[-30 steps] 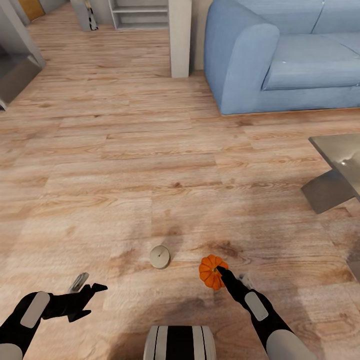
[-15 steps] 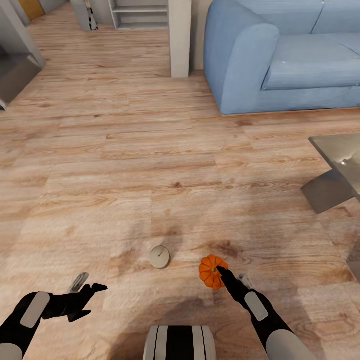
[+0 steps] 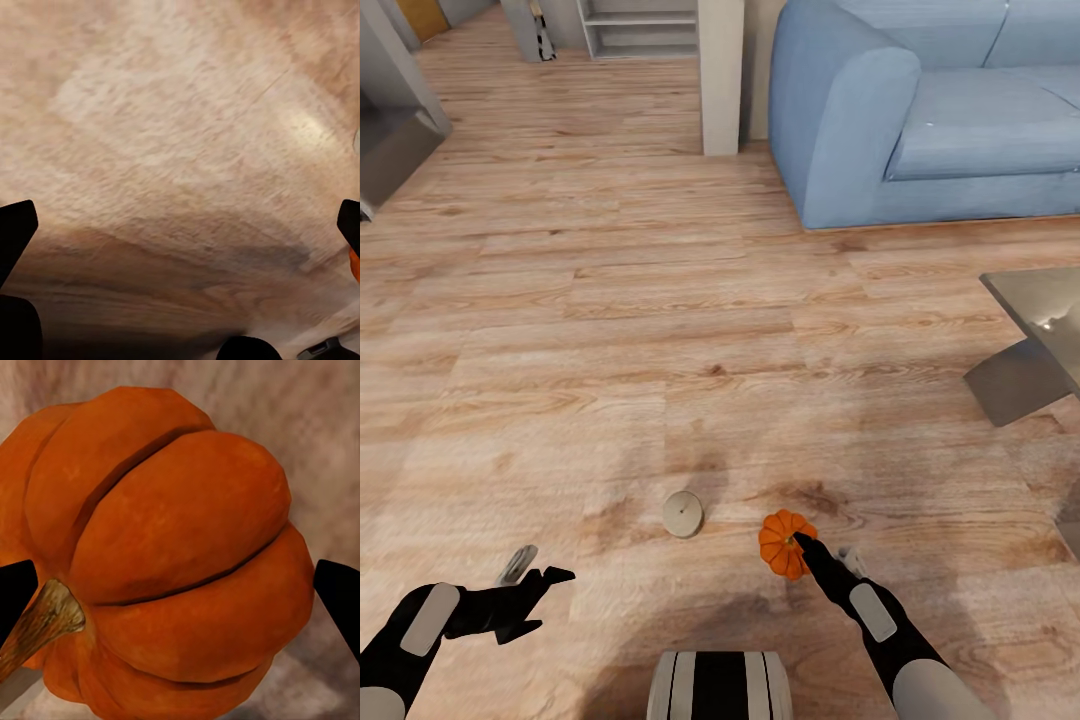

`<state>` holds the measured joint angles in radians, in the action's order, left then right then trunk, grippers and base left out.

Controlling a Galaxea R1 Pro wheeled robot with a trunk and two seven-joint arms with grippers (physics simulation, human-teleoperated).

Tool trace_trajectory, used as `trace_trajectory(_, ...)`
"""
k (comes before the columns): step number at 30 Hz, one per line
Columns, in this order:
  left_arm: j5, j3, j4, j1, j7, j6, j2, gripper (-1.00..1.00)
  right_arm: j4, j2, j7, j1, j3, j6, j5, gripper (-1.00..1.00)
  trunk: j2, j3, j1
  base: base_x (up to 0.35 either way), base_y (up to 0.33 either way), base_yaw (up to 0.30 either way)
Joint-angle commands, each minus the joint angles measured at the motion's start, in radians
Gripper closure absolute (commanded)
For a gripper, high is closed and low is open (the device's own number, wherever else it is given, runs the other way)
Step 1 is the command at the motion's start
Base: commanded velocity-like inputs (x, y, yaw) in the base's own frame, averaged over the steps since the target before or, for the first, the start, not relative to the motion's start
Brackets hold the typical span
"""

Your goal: Place each of the two pumpkins and all three candles from the living room inside a cabinet in the living room (use any cabinet), then make sure every cabinet is closed, and position the cauldron so it is next to a table in the living room.

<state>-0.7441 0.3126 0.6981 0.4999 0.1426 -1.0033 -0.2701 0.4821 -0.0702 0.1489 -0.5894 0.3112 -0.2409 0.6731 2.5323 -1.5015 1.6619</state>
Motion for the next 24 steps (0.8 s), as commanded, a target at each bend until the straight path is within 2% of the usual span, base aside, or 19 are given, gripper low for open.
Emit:
trace_trajectory(1,0.0,0.0,0.0,0.0,0.0,0.0,0.0,-1.0,-0.02,0.0,-0.002,0.0,-0.002,0.0,-0.004,1.0,0.0,0.0,0.0,0.0,0.012,0.0)
trace_trajectory(12,0.0,0.0,0.0,0.0,0.0,-0.001,0.0,-1.0,-0.02,0.0,0.0,0.0,-0.001,0.0,-0.003,1.0,0.0,0.0,0.0,0.0,0.001,0.0)
trace_trajectory(24,0.0,0.002,0.0,0.0,0.0,-0.012,-0.001,-1.0,-0.019,0.0,0.0,0.0,-0.008,-0.007,-0.003,1.0,-0.003,0.046,-0.005,0.0,0.0,0.0)
